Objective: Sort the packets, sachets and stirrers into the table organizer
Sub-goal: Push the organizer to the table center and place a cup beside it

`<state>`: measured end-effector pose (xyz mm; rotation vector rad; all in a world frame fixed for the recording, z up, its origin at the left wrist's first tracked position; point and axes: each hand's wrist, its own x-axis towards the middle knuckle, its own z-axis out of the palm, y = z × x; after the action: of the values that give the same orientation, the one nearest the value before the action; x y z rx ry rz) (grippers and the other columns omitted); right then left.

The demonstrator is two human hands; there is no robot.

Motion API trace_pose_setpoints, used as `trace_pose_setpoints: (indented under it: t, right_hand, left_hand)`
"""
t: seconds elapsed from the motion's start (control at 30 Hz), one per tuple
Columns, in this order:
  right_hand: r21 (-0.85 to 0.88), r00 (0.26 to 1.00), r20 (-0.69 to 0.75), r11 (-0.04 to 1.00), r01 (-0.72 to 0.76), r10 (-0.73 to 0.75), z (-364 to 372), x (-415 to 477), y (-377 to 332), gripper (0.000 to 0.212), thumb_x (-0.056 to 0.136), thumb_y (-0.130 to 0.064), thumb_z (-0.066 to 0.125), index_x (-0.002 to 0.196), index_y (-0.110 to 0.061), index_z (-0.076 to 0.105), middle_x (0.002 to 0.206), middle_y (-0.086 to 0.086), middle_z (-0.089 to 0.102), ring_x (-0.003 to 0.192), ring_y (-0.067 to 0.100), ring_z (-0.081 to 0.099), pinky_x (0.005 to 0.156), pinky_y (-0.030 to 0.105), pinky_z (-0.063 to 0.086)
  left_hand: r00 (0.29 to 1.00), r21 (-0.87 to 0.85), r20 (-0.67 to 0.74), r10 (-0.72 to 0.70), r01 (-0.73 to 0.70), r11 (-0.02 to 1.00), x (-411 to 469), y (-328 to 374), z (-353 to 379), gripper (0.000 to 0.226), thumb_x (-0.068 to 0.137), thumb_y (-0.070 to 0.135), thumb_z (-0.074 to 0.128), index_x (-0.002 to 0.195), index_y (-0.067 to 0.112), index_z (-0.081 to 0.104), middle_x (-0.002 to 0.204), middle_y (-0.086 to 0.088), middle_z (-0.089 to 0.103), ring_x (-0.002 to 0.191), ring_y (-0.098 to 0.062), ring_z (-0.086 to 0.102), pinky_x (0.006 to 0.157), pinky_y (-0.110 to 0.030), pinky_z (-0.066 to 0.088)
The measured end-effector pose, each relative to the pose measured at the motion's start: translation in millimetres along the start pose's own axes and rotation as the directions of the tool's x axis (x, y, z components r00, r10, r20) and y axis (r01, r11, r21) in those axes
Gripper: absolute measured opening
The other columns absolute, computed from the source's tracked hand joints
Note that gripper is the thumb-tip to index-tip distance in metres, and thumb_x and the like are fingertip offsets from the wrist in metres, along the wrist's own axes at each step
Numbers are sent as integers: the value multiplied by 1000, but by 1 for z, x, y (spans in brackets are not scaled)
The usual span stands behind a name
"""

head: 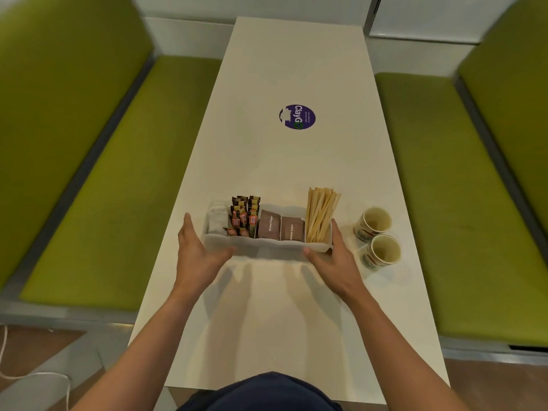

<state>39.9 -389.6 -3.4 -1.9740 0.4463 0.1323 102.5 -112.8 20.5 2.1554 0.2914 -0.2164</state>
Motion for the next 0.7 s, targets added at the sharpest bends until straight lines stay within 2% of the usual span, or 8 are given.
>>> trace_pose_setpoints:
  t: [0.07,0.13,0.17,0.2,0.27,0.5,0.6,0.7]
  right_hand:
    - [-20,1000,-23,1000,12,-13,2,1,3,89,93,-47,69,161,-38,12,159,-20,38,142,5,42,119,38,37]
    - [-34,999,-33,999,20,-21,3,4,5,84,94,-49,66,160,-40,14,158,-19,39,142,8,44,117,44,40]
    - [-36,999,-32,999,24,-25,4,4,6,81,95,-48,65,159,-41,15,156,-19,42,140,9,47,116,45,42]
    - [-33,999,-30,999,29,-29,4,5,5,79,96,-47,64,159,-41,16,154,-20,44,137,9,50,114,46,43]
    - [-26,999,-34,999,32,-33,6,7,4,77,96,-47,64,158,-42,17,151,-20,47,133,9,54,113,47,44]
    - [-104,992,-70,990,100,-107,3,58,-31,76,99,-43,61,160,-35,16,153,-14,48,135,9,51,113,38,44]
    - [-94,989,-75,988,121,-129,4,97,-51,75,100,-41,61,160,-34,17,151,-10,51,132,12,54,112,41,46]
    - [-81,990,-73,990,117,-123,7,140,-65,78,98,-47,61,160,-37,15,154,-8,48,135,16,52,112,48,46]
  left_hand:
    - [999,-49,20,28,-27,998,8,-6,0,103,76,27,86,157,27,23,159,0,37,144,-20,38,114,-41,38]
    - [997,-125,30,76,-71,990,12,-8,2,71,79,25,84,136,46,47,131,12,63,122,-11,59,96,-34,52]
    - [995,-144,22,102,-98,985,13,-8,3,60,80,24,83,121,54,52,118,20,66,111,-3,63,87,-29,54]
    - [991,-156,10,130,-127,980,15,-7,4,56,80,24,83,112,59,52,109,25,67,103,4,63,83,-26,54]
    - [986,-176,5,164,-161,971,19,-5,4,56,81,24,83,106,63,53,103,30,67,99,8,63,81,-25,53]
    - [979,-246,-5,204,-199,949,82,9,-2,60,78,22,86,130,36,60,113,17,71,104,-3,68,87,-29,57]
    - [971,-233,-24,237,-236,943,123,27,-7,55,76,20,87,119,43,62,107,20,72,99,-2,69,86,-27,57]
    - [960,-193,-47,275,-279,941,164,46,-11,48,76,23,87,107,49,61,101,18,72,94,-5,70,83,-25,57]
